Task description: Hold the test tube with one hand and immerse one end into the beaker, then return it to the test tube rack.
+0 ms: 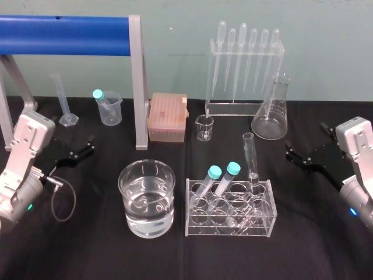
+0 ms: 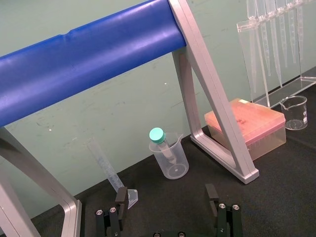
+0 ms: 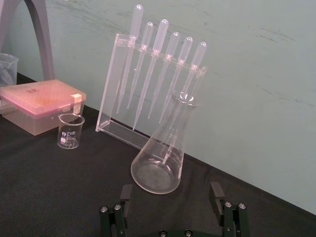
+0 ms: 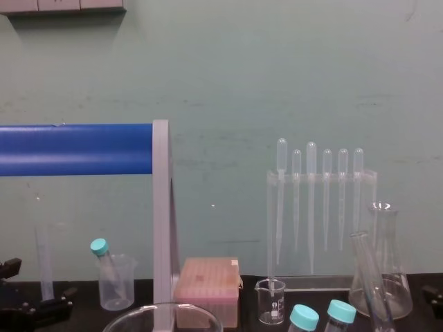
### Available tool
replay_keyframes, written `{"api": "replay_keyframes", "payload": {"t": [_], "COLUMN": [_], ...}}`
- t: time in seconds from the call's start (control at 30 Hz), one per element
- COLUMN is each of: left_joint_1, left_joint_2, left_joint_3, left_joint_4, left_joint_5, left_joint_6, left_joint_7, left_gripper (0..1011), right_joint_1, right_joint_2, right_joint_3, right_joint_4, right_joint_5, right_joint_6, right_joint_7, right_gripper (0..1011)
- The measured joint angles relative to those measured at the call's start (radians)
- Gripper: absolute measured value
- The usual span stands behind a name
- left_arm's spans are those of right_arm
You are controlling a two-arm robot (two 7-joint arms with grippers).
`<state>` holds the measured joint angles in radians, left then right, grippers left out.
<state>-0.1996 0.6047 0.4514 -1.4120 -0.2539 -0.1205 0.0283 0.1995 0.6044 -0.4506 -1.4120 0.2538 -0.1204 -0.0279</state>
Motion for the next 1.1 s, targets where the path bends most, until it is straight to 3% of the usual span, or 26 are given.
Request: {"api": "replay_keyframes", "payload": {"t": [0.17, 0.23, 0.27, 0.37, 0.43, 0.53, 0.63, 0.67, 0.87, 1.1], "left_joint_1": [0.0, 0.0, 0.0, 0.0, 0.0, 0.0, 0.0, 0.0, 0.0, 0.0], "left_joint_2": [0.0, 0.0, 0.0, 0.0, 0.0, 0.0, 0.0, 0.0, 0.0, 0.0], "left_joint_3": [0.0, 0.0, 0.0, 0.0, 0.0, 0.0, 0.0, 0.0, 0.0, 0.0], "left_joint_4": [0.0, 0.0, 0.0, 0.0, 0.0, 0.0, 0.0, 0.0, 0.0, 0.0], "left_joint_5": [0.0, 0.0, 0.0, 0.0, 0.0, 0.0, 0.0, 0.0, 0.0, 0.0], "left_joint_6": [0.0, 0.0, 0.0, 0.0, 0.0, 0.0, 0.0, 0.0, 0.0, 0.0], "left_joint_7": [0.0, 0.0, 0.0, 0.0, 0.0, 0.0, 0.0, 0.0, 0.0, 0.0], "left_gripper": [1000, 1000, 1000, 1000, 1000, 1000, 1000, 1000, 1000, 1000], "right_joint_1": [-0.003, -0.01, -0.01, -0.022, -0.023, -0.028, -0.028, -0.028, -0.022, -0.02], "right_joint_2": [-0.007, -0.018, -0.018, -0.026, -0.027, -0.027, -0.021, -0.015, 0.007, 0.026], "right_joint_3": [0.021, 0.061, 0.061, 0.129, 0.139, 0.18, 0.191, 0.194, 0.179, 0.157], "right_joint_4": [-0.001, -0.014, -0.014, -0.055, -0.064, -0.111, -0.137, -0.15, -0.178, -0.18], "right_joint_5": [0.013, 0.077, 0.077, 0.208, 0.23, 0.338, 0.389, 0.416, 0.453, 0.452], "right_joint_6": [0.0, -0.002, -0.002, -0.028, -0.035, -0.076, -0.094, -0.1, -0.099, -0.07], "right_joint_7": [0.009, 0.041, 0.041, 0.133, 0.153, 0.277, 0.358, 0.414, 0.565, 0.659], "right_gripper": [1003, 1003, 1003, 1003, 1003, 1003, 1003, 1003, 1003, 1003]}}
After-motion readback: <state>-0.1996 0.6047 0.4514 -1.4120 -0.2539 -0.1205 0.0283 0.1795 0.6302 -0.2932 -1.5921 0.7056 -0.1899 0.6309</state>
